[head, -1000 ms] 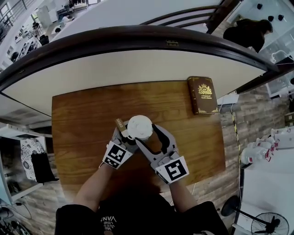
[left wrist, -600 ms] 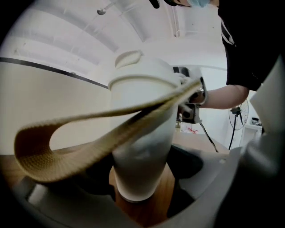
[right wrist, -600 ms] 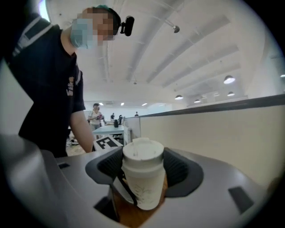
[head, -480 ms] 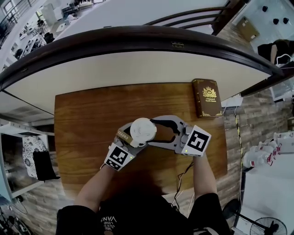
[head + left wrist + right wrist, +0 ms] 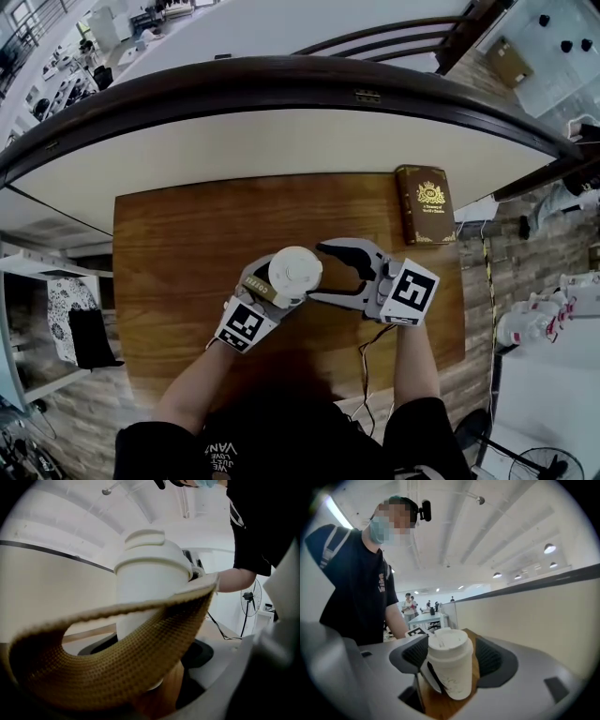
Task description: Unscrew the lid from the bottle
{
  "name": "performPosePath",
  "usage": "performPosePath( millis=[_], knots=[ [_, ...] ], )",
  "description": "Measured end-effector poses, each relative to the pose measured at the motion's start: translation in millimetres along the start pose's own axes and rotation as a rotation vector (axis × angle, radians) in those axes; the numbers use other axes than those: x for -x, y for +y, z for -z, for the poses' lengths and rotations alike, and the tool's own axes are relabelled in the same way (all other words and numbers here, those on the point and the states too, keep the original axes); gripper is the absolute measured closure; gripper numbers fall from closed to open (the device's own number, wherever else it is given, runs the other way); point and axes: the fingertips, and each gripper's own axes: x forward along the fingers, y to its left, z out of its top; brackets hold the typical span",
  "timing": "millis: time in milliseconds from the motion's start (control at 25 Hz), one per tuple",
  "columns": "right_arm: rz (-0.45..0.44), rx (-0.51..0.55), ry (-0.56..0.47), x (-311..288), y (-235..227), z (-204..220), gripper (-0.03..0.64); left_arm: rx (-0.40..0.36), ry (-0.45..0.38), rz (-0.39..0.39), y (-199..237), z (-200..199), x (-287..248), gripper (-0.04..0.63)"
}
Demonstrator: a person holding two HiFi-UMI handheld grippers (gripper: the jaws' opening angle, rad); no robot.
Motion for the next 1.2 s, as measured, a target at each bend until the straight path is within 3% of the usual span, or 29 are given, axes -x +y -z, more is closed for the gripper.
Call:
performPosePath(
  millis=[160,320,440,680,1200],
  knots=[
    [0.295,-0.080,-0.158,10,-1,-12,0.334,0.003,-0.004,-0.003,1,0,1,0.219],
    [0.566,-0.102,-0.173,6,3,-8,0.314,0.006,0.000,-0.009,1,1,1,0.219],
    [0.683,-0.105,-0.176,-1,6,-7,0.296,0.007,0.005,-0.010,1,1,1,0.219],
    [0.714,-0.071,-0.108,-20,1,-1,0.291,0.013,0.008,-0.013,3,3,-2,0.219],
    [0.640,0.025,-0.008,-29,-1,2,0.281,0.015,0.015,-0.013,4,5,-2,0.219]
  ],
)
